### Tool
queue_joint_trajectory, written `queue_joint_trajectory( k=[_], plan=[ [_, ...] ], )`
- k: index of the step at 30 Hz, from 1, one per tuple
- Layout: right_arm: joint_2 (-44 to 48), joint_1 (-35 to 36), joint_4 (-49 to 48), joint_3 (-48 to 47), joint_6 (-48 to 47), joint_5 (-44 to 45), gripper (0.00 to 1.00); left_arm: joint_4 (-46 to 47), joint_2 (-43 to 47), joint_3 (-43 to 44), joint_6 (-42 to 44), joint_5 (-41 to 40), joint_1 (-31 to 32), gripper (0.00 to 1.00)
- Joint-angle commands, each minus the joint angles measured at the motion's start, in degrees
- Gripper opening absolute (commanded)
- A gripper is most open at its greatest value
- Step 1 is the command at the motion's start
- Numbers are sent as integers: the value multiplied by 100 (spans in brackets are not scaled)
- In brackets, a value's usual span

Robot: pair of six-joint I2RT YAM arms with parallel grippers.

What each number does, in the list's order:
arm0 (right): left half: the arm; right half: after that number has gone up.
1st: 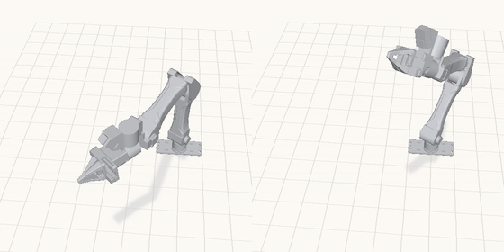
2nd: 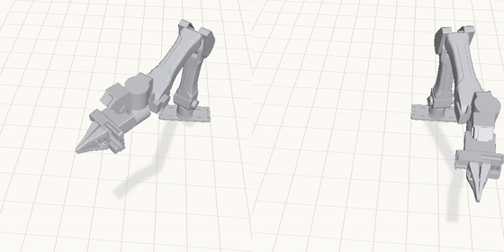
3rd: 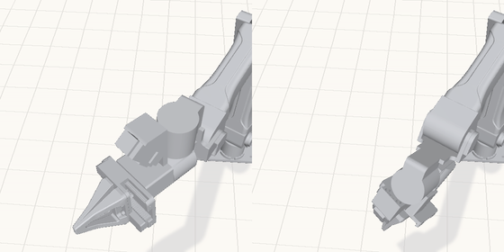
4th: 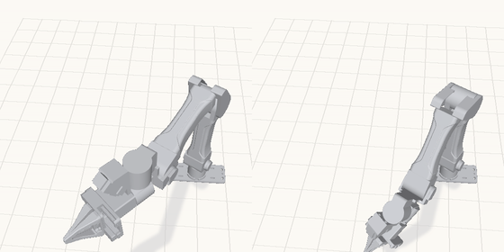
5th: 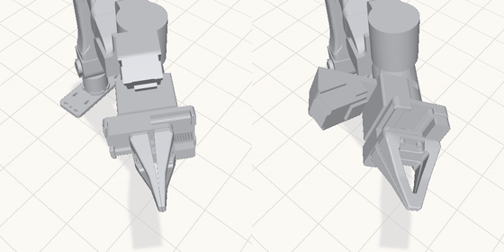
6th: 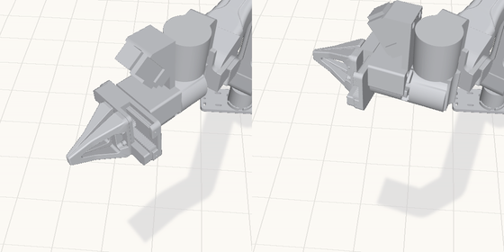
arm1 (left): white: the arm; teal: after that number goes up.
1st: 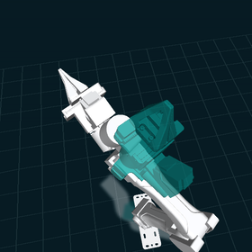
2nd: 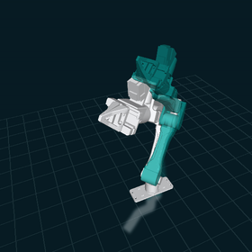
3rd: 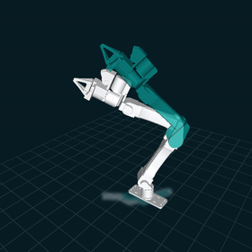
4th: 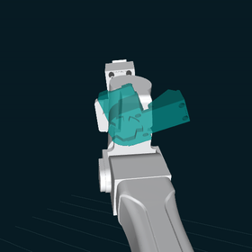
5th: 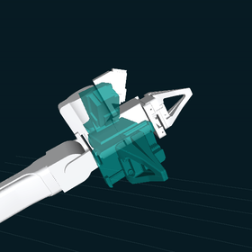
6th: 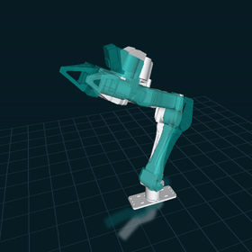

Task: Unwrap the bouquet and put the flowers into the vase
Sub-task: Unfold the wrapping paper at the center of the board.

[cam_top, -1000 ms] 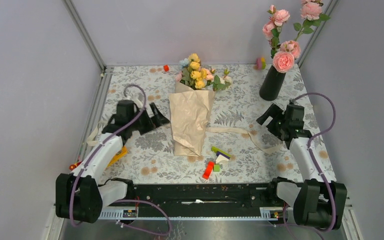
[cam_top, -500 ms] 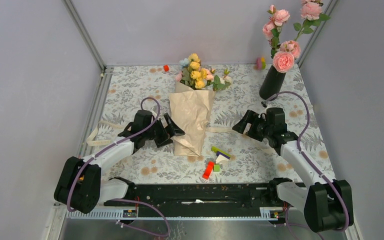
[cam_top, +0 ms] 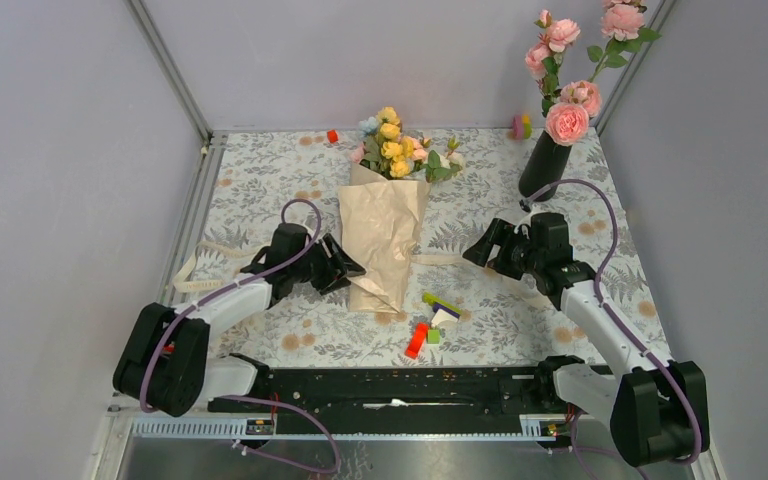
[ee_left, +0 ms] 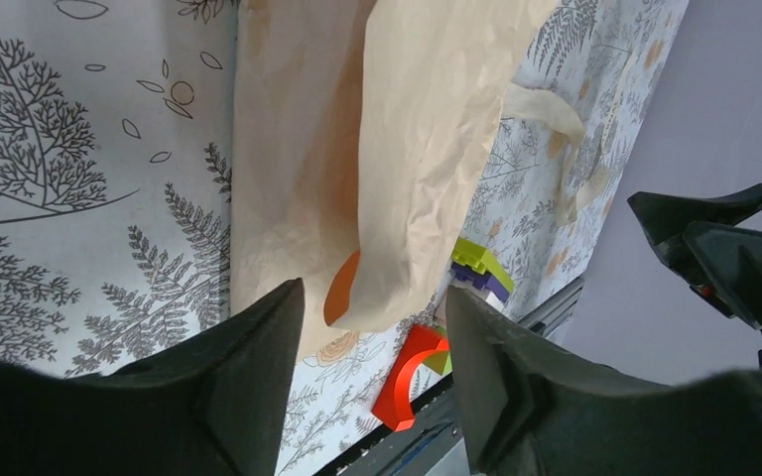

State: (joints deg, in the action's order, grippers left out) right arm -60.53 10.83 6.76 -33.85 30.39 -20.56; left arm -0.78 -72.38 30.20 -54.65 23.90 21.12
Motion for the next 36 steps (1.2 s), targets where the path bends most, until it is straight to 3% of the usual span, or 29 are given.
queue_joint_trajectory(
  k=[1,5,11,18,23,28,36],
  plan=[
    [58,115,-178,-214,35,-97,81,722,-187,-77,-170,20,29,52],
    [88,154,-93,-284,-20,-77,80,669,-472,42,21,-153,31,40],
    [68,189,-33,-350,-126,-53,79,1598,-463,-241,-105,104,40,24],
    [13,260,-99,-302,-113,8,79,1792,-286,39,277,128,339,20],
    [-68,301,-116,-336,-129,23,79,1783,-465,540,711,103,969,24],
    [-56,340,-72,-360,-156,58,78,1189,-718,1173,1401,-334,1589,32],
    [46,366,17,-327,-213,237,79,624,-1341,1922,2255,-765,2513,55]
  ],
)
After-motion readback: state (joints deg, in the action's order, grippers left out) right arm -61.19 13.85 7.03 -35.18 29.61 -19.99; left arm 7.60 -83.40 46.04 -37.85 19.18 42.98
